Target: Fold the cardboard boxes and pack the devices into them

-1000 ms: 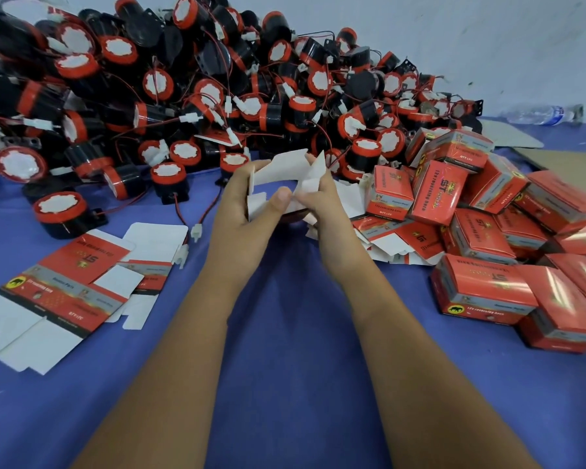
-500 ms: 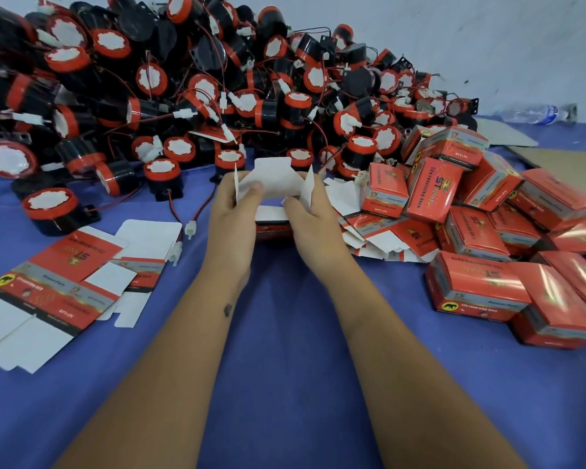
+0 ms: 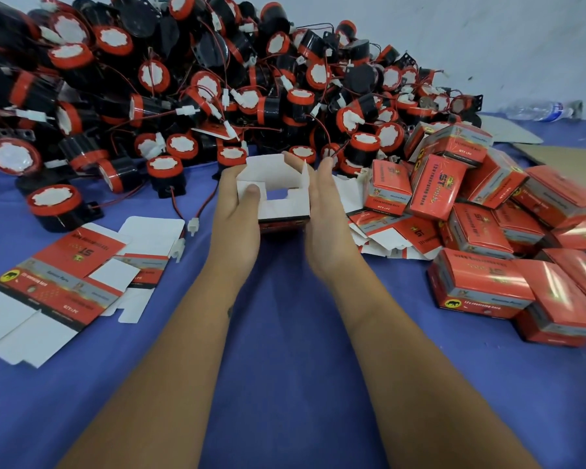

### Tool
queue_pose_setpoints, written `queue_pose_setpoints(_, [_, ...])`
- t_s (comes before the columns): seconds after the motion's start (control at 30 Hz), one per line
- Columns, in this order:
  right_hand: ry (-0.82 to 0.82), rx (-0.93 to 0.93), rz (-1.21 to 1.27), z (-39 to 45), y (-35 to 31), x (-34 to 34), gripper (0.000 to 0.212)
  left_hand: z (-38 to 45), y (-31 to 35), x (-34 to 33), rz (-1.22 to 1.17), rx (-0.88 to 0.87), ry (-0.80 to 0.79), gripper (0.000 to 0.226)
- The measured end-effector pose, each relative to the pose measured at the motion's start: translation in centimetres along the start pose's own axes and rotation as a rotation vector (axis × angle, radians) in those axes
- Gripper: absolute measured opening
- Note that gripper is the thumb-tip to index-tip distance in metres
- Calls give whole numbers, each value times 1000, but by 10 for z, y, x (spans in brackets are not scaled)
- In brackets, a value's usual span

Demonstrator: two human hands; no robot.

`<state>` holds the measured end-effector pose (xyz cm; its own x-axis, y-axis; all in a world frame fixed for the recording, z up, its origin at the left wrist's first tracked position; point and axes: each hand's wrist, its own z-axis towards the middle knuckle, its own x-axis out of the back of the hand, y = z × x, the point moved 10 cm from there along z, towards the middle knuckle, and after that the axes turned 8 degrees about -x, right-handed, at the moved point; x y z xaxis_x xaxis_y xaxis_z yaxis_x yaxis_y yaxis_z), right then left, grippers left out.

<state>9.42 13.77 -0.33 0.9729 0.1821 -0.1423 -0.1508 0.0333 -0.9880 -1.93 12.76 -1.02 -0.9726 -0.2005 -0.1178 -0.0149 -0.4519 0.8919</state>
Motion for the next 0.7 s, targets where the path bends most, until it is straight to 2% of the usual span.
queue_pose_setpoints(0.2, [4, -37, 85, 3, 9, 9, 29, 4, -10, -5, -150, 117, -32, 40])
queue_pose_setpoints(0.37, [68, -28, 29, 2, 12, 12, 29, -1, -5, -7, -166, 88, -45, 42])
queue_pose_setpoints(0.5, [90, -81, 73, 2, 16, 16, 37, -5, 0, -14, -241, 69, -106, 26])
queue_pose_setpoints(0.57, [51, -78, 151, 2, 16, 16, 32, -6, 4, -15, -168, 47, -123, 22])
queue_pose_setpoints(0.7, [15, -86, 64, 3, 14, 14, 29, -7, 5, -17, -26, -5, -140, 42])
